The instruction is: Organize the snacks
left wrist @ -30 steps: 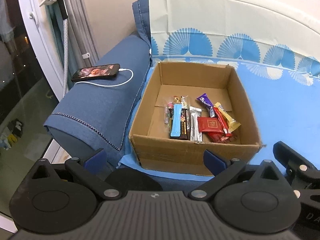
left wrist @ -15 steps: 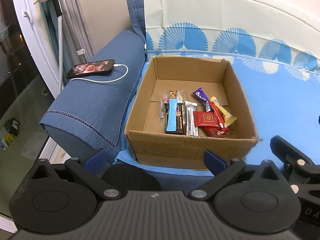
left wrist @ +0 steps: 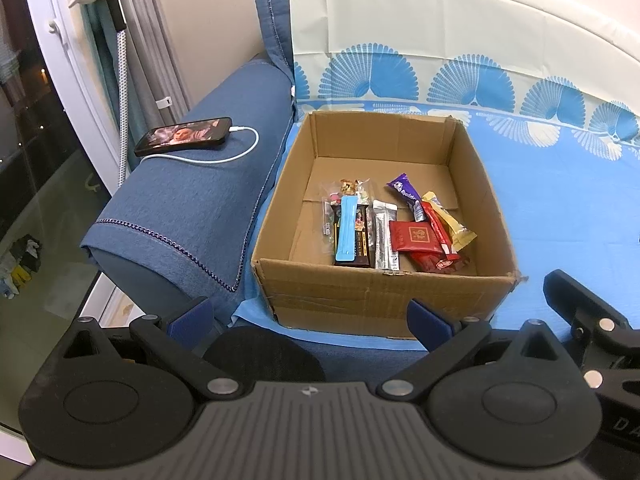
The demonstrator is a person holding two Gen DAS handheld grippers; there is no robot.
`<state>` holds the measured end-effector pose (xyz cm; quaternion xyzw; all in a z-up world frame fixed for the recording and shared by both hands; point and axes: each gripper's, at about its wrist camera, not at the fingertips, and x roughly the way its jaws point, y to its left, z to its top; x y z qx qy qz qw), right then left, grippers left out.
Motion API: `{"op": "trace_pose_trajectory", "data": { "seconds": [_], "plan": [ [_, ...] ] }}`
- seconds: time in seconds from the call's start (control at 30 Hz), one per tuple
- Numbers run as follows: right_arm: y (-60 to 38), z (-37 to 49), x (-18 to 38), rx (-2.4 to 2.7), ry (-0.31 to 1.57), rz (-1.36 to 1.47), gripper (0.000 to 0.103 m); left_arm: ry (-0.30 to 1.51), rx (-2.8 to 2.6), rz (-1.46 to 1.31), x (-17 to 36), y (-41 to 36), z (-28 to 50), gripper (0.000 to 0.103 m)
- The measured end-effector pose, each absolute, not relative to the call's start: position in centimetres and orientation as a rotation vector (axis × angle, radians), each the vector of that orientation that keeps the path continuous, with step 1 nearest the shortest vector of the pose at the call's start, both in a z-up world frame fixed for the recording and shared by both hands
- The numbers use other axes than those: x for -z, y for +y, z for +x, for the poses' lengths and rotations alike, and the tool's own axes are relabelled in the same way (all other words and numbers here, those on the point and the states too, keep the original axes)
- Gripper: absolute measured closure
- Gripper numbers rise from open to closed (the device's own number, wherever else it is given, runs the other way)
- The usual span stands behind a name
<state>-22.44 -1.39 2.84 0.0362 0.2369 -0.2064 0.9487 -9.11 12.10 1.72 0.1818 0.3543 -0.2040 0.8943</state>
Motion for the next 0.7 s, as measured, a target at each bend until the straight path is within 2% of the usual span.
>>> {"op": "trace_pose_trajectory", "data": {
  "seconds": [0.7],
  "plan": [
    [-1.37,-22.43,-2.79,0.420,0.481,0.075,0.000,0.736,0.418,0.379,-1.54,12.21,-9.08,0.000]
  ]
}}
